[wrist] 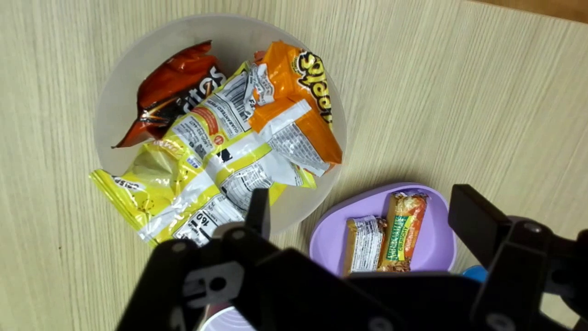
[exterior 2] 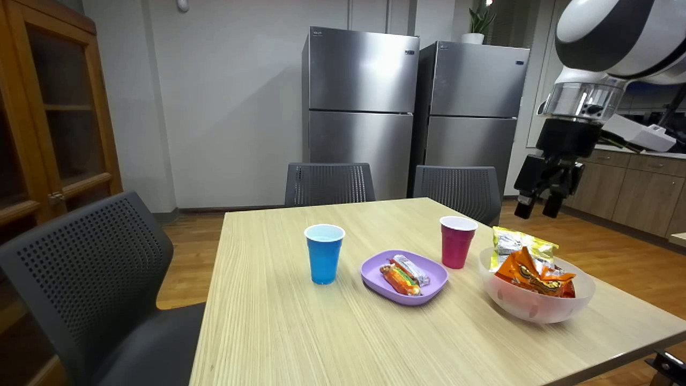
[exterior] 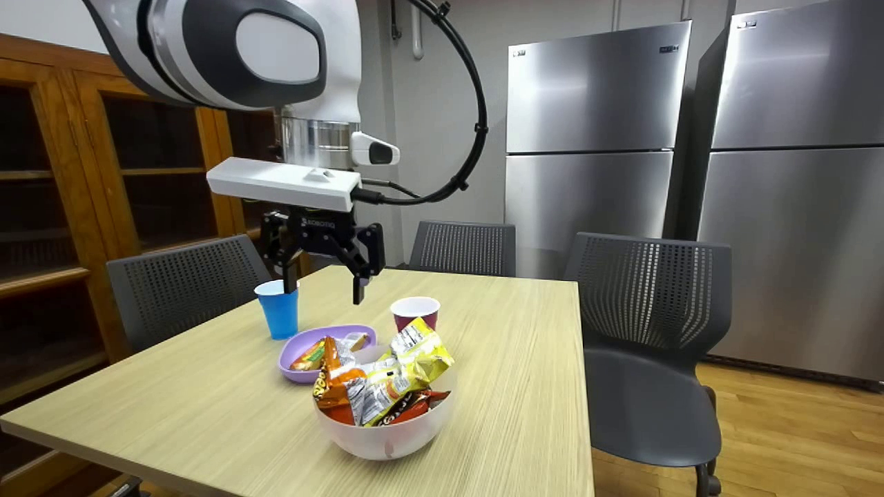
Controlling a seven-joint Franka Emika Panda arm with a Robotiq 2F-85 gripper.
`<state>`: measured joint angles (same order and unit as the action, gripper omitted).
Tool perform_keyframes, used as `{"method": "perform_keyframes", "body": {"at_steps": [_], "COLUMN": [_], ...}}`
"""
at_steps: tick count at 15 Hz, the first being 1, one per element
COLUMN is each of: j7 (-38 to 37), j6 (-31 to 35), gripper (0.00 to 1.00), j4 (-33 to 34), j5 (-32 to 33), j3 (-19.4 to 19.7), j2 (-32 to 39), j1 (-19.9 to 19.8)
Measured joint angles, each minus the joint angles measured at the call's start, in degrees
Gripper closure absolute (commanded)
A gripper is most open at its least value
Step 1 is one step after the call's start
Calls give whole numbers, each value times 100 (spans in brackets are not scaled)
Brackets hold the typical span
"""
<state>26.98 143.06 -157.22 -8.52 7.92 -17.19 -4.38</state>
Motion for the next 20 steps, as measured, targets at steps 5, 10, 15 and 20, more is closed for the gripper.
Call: {"method": "perform_keyframes", "body": {"at_steps": [5,10,15,20], "j7": [-724,-922,-956,-957], "j6": [-129,-271,-360,-396], "gripper": [0,0,0,0], "j4": [-4,-4,-3,-3], "j5": [532,630,631,630], "j3": [-162,-197,-201,-194], "j2": [-25,-26,-26,-20], "j1": [4,5,11,55]}}
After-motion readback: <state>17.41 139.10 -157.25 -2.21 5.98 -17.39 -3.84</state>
